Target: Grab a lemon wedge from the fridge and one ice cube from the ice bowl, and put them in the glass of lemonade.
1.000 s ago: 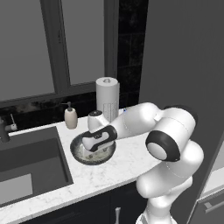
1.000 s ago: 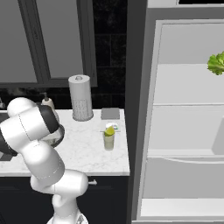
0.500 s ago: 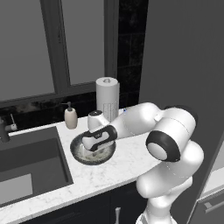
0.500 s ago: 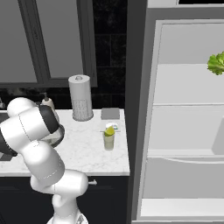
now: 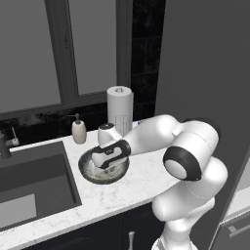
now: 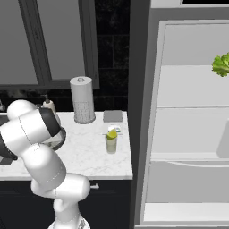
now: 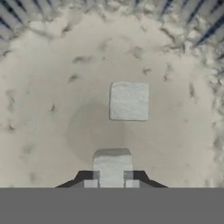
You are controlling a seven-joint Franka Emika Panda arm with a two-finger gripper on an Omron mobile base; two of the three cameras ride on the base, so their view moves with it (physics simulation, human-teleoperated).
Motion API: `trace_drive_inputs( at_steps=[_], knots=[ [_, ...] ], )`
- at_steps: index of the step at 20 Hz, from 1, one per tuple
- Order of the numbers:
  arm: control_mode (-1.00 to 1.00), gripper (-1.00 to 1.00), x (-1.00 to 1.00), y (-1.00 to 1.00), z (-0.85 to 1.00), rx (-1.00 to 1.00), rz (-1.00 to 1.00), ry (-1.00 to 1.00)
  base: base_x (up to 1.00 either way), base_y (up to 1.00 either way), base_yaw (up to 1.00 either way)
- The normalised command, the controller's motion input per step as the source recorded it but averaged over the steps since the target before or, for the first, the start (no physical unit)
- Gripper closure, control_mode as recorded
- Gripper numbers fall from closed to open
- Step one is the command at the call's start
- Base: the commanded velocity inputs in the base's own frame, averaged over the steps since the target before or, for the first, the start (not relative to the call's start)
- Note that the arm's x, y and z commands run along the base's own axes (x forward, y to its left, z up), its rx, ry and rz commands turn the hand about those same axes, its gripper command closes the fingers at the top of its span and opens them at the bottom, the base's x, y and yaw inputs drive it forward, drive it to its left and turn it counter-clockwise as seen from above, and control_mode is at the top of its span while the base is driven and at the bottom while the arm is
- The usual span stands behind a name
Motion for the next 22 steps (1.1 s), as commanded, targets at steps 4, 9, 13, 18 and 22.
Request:
trace_drive_inputs(
  at_steps=[4,9,13,18,22],
  knots=[
    [-1.00,1.00,-0.08,0.00,0.20,0.02,0.00,-0.01,0.00,0.00,0.00],
    [-1.00,1.00,-0.07,0.00,0.32,0.05,0.00,-0.04,0.00,0.00,0.00],
    [-1.00,1.00,0.00,-0.03,0.30,0.05,0.00,-0.03,0.00,0.00,0.00],
    [-1.00,1.00,0.00,-0.08,0.26,0.05,0.00,-0.03,0.00,0.00,0.00],
    [-1.00,1.00,0.00,-0.20,0.12,0.05,0.00,-0.02,0.00,0.00,0.00]
  ],
)
